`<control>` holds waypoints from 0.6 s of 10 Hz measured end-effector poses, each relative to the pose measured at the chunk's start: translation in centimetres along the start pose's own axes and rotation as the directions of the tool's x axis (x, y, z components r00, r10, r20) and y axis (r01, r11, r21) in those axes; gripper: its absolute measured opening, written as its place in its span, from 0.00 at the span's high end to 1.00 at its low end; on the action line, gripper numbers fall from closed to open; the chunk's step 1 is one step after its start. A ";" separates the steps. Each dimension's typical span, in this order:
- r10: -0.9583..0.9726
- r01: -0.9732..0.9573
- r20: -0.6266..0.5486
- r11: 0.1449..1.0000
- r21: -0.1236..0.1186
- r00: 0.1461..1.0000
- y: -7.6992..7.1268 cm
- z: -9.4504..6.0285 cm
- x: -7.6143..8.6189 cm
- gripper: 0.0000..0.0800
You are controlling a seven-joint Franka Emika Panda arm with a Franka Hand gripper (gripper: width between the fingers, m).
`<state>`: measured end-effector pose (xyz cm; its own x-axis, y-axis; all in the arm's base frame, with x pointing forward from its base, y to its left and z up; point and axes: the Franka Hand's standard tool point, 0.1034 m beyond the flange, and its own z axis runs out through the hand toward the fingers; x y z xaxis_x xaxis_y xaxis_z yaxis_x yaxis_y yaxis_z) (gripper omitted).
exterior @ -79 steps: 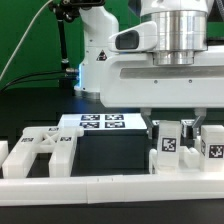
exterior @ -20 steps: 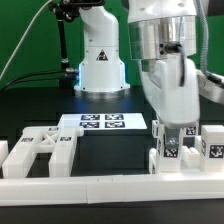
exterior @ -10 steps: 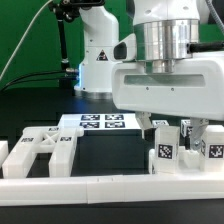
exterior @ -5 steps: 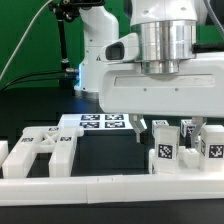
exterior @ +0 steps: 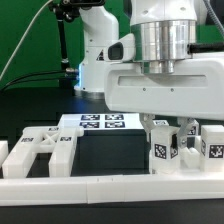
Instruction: Assemble chair
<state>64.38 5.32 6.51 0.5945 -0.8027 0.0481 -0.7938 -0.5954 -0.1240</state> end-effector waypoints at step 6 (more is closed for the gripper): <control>0.767 -0.764 0.038 0.641 -0.070 0.640 -0.4 -0.1 0.3 0.64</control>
Offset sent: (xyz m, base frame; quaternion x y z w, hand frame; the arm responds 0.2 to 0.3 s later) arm 0.0175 0.0005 0.0060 0.0076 -0.0497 0.2783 0.9592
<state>64.84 5.31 6.62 -0.2237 -0.9693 -0.1021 -0.9722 0.2293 -0.0467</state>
